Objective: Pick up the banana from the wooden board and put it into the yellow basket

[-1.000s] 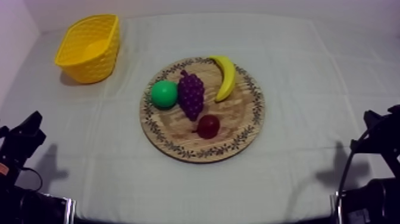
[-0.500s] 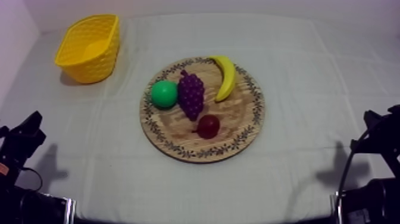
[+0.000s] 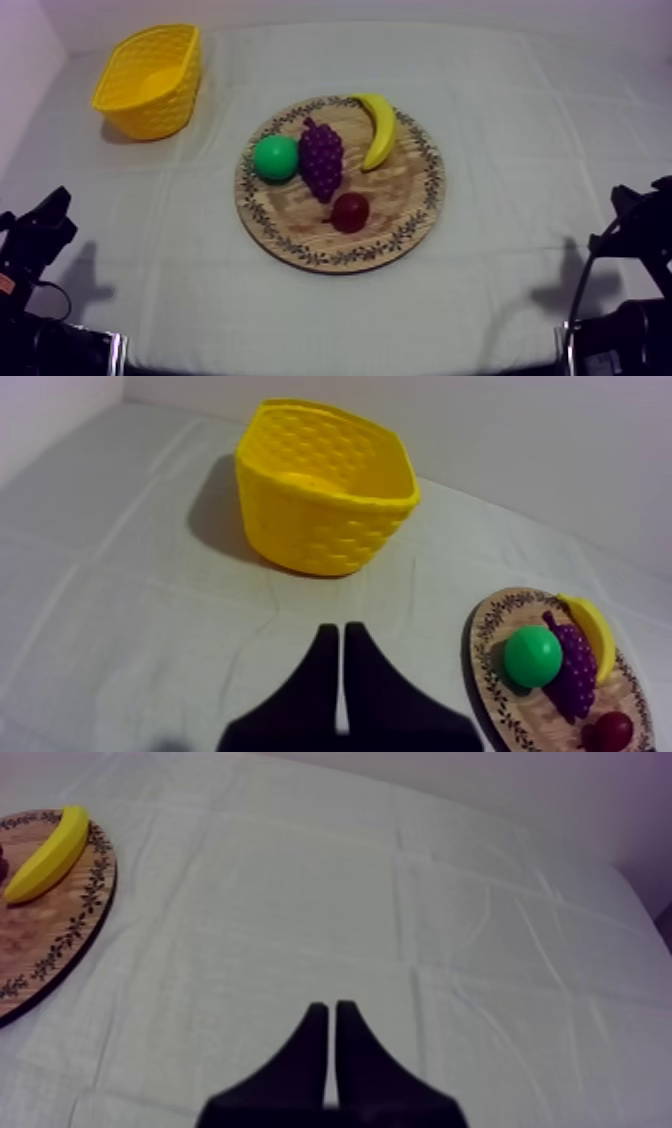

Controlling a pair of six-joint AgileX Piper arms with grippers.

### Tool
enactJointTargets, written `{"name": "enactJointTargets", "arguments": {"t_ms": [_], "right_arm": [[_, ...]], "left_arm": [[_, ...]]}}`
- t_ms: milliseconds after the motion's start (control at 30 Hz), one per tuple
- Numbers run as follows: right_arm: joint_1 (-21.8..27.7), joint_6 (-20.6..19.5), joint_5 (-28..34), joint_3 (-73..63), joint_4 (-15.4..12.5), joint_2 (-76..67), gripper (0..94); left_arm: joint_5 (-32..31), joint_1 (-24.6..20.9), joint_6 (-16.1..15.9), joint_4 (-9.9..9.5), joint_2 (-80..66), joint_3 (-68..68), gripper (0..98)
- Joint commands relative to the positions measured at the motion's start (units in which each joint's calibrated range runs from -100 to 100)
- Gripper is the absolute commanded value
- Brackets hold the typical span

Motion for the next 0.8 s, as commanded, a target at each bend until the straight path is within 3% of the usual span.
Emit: {"name": "enactJointTargets", "arguments": {"t_ms": [0, 200, 467, 767], "right_arm": [[0.0, 0.0, 0.0, 0.0, 0.0, 0.0, 0.4], [0.0, 0.0, 0.0, 0.0, 0.0, 0.0, 0.4], [0.0, 0.0, 0.0, 0.0, 0.0, 0.0, 0.4], [0.0, 0.0, 0.0, 0.0, 0.0, 0.0, 0.4]], "left_arm": [[0.0, 0.0, 0.0, 0.02, 0.0, 0.0, 0.1], [0.0, 0.0, -3.8, 0.02, 0.0, 0.0, 0.1], [1.6, 0.1, -2.2, 0.02, 0.0, 0.0, 0.1], [-5.9, 3.8, -2.4, -0.15, 9.1, -2.3, 0.1]]}}
